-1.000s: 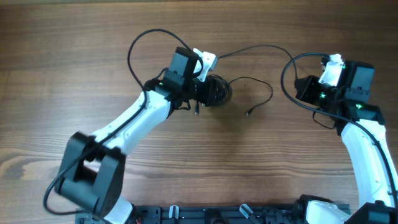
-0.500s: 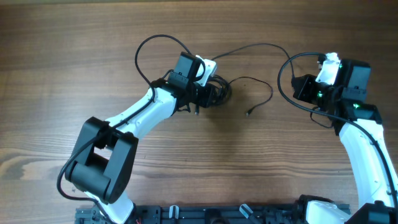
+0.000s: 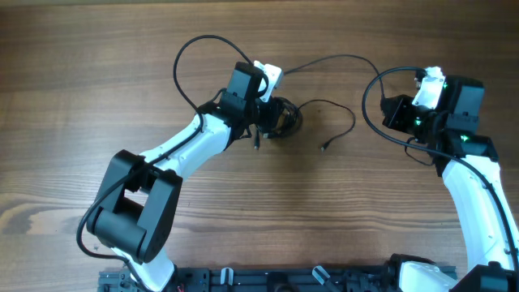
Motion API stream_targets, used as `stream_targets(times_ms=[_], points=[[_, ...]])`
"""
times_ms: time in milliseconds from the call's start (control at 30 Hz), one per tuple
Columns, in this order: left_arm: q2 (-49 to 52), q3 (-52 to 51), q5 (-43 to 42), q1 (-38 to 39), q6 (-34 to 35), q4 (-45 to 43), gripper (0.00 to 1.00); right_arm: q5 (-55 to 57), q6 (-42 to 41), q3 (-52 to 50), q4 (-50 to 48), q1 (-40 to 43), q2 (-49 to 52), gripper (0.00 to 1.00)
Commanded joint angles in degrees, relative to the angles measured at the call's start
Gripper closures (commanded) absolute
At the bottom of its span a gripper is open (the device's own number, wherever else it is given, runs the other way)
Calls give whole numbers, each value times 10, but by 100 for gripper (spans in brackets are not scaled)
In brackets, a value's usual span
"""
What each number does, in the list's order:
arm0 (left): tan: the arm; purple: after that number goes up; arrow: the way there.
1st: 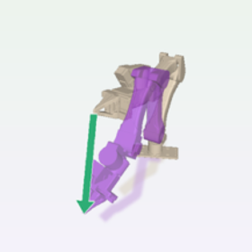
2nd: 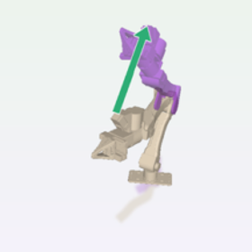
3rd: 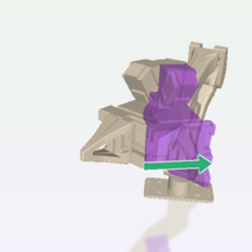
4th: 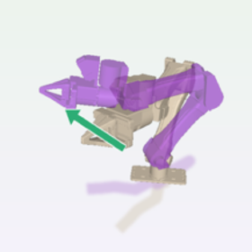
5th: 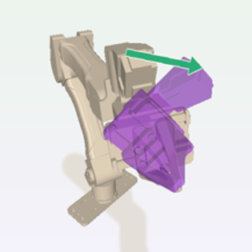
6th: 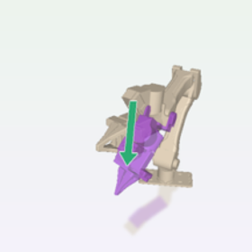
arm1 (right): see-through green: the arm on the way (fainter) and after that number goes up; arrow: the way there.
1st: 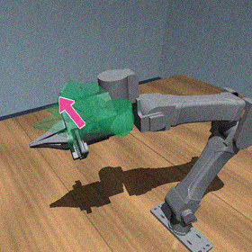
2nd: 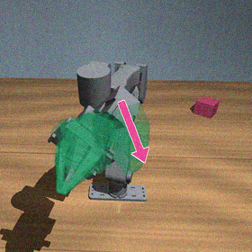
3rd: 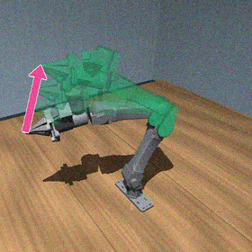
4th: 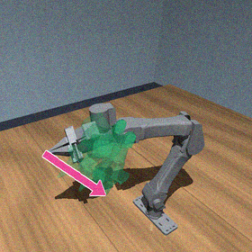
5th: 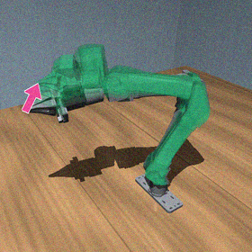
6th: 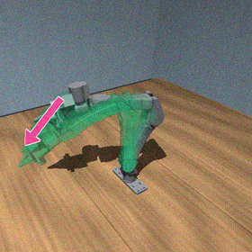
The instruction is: Untangle cables
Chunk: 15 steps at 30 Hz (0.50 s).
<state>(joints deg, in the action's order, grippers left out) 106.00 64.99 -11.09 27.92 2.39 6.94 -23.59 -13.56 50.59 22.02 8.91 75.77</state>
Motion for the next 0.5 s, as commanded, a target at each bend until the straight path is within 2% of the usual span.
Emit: stream_targets(times_ms=[0,267,367,400,433,467], points=[[20,6,11,-12,-7,5,50,-20,3,0,-4,-3,-1,96],[37,6,11,-13,-7,32,58,-25,1,0,-5,-3,-1,96],[44,6,6,-12,-7,33,77,-30,1,0,-6,-3,-1,96],[44,6,5,-11,-7,31,90,-31,1,0,-6,-3,-1,96],[44,6,2,-10,-6,25,96,-31,1,0,-6,-3,-1,96],[44,6,2,-10,-6,23,96,-31,1,0,-6,-3,-1,95]])
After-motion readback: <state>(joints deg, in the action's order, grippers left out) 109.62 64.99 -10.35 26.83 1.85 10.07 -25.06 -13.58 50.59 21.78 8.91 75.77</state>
